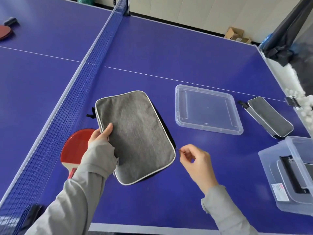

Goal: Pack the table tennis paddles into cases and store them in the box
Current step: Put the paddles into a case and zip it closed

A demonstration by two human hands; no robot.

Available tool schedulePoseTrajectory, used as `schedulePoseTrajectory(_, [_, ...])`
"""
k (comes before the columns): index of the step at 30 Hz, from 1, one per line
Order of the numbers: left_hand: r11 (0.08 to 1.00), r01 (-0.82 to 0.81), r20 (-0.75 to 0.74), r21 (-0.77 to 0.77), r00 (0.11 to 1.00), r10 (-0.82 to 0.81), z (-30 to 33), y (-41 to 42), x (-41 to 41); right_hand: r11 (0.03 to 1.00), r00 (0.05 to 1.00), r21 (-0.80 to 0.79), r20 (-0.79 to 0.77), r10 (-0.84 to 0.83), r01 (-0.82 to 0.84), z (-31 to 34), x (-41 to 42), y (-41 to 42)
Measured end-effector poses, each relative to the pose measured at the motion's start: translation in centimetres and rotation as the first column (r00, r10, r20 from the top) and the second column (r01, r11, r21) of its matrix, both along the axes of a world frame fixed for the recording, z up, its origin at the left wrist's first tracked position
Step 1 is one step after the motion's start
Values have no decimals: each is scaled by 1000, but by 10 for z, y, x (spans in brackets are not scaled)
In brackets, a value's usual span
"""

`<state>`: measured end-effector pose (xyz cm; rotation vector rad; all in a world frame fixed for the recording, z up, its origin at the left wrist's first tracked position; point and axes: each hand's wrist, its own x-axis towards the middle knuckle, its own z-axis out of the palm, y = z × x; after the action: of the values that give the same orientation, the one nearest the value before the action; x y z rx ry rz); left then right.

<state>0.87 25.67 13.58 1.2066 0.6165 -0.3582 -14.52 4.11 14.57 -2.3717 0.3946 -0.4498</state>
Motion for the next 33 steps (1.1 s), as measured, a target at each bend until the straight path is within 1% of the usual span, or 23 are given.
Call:
schedulePoseTrajectory(4, [987,-161,-17,23,987,161,-3,-13,-6,999,998,-52,55,-10,13,-16,-26,13])
schedulePoseTrajectory(6, [974,-220,5,52,975,220,-6,-21,-9,999,998,-36,65,-12,15,-25,-38,24])
schedulePoseTrajectory(10, [954,-285,30,88,958,284,-8,-36,-18,999,999,48,53,-9,6,-37,-53,43])
schedulePoseTrajectory(15, [931,-354,54,85,935,350,0,-59,-33,997,996,14,50,71,-72,-45,-58,66])
schedulePoseTrajectory(18, [926,-366,50,93,931,362,3,-70,-38,996,992,17,83,91,-93,-46,-56,79])
schedulePoseTrajectory(22, [928,-355,33,110,935,354,2,-77,-45,996,990,36,116,77,-81,-45,-48,85])
schedulePoseTrajectory(26, [933,-331,-6,138,942,335,-2,-75,-44,993,988,-3,99,117,-117,-46,-46,81])
schedulePoseTrajectory(28, [940,-312,-12,141,949,316,-6,-72,-43,988,987,54,77,140,-144,-48,-47,75])
schedulePoseTrajectory(30, [946,-303,-39,116,950,309,-8,-67,-45,966,987,203,57,150,-158,-43,-50,68])
schedulePoseTrajectory(32, [951,-272,-36,146,959,280,-13,-61,-44,931,995,354,64,76,-94,-32,-52,56])
schedulePoseTrajectory(33, [958,-243,-32,150,968,250,-16,-57,-45,914,997,405,73,-12,-19,-26,-51,44])
